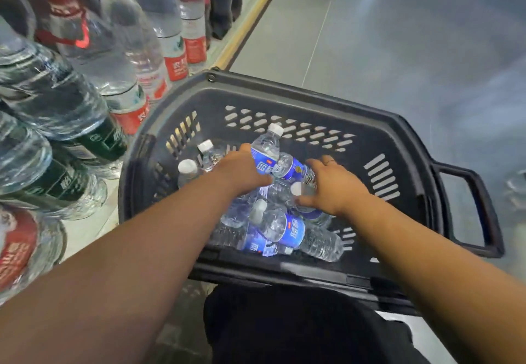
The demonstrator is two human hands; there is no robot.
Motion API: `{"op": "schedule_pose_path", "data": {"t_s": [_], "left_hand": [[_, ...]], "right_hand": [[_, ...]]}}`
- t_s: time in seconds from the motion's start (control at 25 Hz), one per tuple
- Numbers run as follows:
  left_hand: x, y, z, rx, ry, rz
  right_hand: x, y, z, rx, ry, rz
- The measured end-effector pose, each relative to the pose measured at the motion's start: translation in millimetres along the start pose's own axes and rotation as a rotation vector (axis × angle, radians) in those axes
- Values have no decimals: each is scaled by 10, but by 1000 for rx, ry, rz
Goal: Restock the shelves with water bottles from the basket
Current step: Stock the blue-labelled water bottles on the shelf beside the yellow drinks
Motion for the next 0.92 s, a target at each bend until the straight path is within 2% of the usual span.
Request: {"op": "schedule_pose_path", "data": {"t_s": [0.12,0.2,0.32,0.52,0.68,0.8,0.92], "left_hand": [[97,144,-176,-26,-32,64],[126,219,-247,-1,-32,68],[168,260,-294,23,-55,129],[159,243,-270,-3,-20,111],[142,140,-138,-59,22,66],[101,-46,35,-151,37,46],[25,-282,272,-225,95,176]], "right_hand": [[-106,254,-126,184,26,-45],[-128,410,-179,199,33,-95],[-127,496,-258,155,15,-201],[-237,517,-305,88,-29,-217],[-241,360,-227,-72,-53,-423],[-150,209,-97,-125,-103,-651],[-65,-55,56,-174,-123,-882]]}}
Point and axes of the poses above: each hand's wrist, its own z-axis away from the middle knuckle, its own y-axis out of the palm, x = y × z, the point moved 1 cm from there along -z, towards the middle knuckle
